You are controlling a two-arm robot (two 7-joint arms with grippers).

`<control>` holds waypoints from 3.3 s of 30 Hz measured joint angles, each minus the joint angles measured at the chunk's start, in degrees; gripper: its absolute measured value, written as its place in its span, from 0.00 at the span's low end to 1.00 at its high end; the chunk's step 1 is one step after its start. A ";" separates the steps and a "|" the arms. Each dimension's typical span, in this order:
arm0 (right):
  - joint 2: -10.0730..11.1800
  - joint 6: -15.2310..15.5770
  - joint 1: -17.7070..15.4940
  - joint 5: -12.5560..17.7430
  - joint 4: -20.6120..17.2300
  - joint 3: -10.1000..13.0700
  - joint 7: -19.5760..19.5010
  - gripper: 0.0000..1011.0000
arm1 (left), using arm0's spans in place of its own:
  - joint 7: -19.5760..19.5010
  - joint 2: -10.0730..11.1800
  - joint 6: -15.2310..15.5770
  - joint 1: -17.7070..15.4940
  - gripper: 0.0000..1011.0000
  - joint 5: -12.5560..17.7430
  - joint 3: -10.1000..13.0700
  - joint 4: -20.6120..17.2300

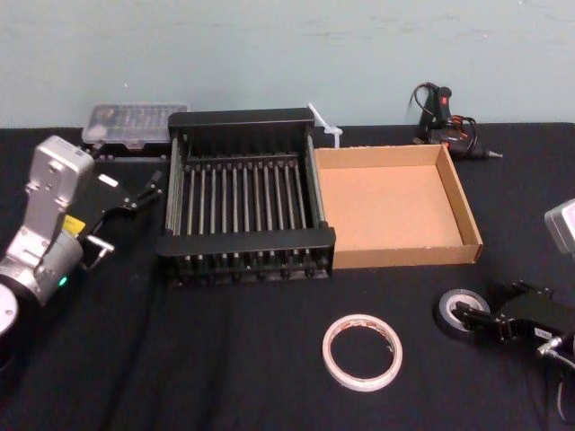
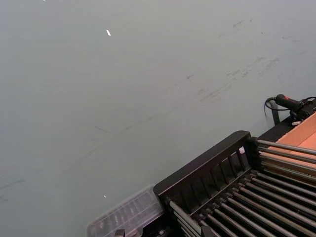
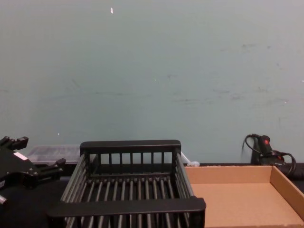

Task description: Pick up the white tape and place it into the black box , Pick up the silver tape and place it into the brown box.

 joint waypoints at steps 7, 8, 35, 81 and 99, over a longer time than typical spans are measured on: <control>0.00 -0.02 0.00 0.01 -0.03 0.00 -0.02 0.61 | 0.00 0.00 0.00 0.00 0.99 0.00 0.00 0.00; 0.00 -0.03 0.00 0.01 -0.03 0.00 -0.02 0.59 | 0.00 0.00 0.00 0.00 0.99 0.00 0.00 0.00; 0.01 -0.06 0.00 0.03 -0.03 0.01 0.09 0.16 | 0.00 0.00 0.00 0.00 0.99 0.00 0.00 0.00; -6.97 -2.49 16.11 -1.56 8.45 -3.16 -2.20 0.16 | 0.00 0.00 0.00 0.00 0.99 0.00 0.00 0.00; -10.43 -3.03 20.85 -4.53 14.33 -4.70 -1.67 0.16 | 0.00 0.00 0.00 0.00 0.99 0.00 0.00 0.00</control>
